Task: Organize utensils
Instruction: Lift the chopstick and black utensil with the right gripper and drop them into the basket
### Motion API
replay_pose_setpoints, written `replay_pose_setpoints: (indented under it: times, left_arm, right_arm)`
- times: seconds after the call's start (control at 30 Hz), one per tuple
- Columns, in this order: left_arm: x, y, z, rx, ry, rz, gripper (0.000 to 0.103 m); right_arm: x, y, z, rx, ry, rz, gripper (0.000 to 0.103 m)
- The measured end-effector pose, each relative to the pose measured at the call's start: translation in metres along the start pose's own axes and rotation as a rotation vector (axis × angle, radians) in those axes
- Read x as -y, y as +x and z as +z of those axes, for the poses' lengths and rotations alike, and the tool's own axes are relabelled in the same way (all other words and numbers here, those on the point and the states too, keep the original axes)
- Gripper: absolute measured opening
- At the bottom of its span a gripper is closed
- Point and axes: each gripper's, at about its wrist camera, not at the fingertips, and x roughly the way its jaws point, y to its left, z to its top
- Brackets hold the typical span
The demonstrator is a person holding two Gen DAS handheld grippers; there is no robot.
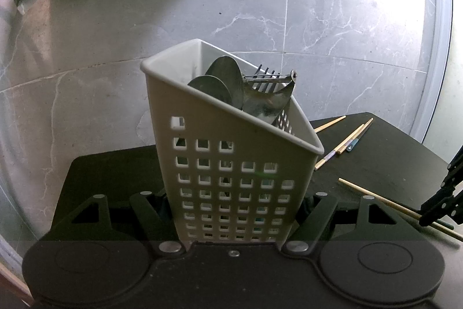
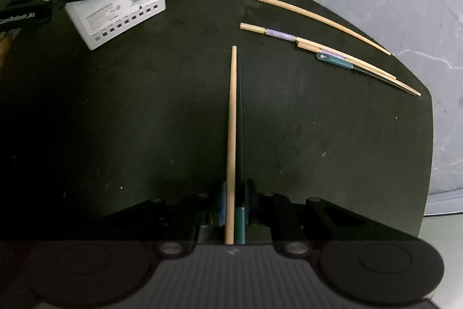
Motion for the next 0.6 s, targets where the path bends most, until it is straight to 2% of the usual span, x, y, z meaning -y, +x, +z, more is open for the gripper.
replay_pose_setpoints:
  times: [0.17,0.3,0.43,0.6]
  left_arm:
    - [0.000,0.000,0.000,0.000,0.001,0.000,0.076]
    - [0.000,0.000,0.000,0.000,0.001,0.000,0.076]
    - [0.001,-0.001,0.000,0.001,0.003,0.000,0.076]
    - [0.000,-0.001,0.001,-0.001,0.010,-0.004,0.076]
  right_arm:
    - [0.000,-0.008,-0.001,0.037,0.014,-0.015,0.012]
    - [-0.002,-0.027,0.004,0.135,0.040,-0.023,0.012]
    - [-0.002,-0.056,0.018,0.310,0.094,-0.027,0.012]
    - [-0.001,-0.107,0.047,0.608,0.153,0.001,0.013]
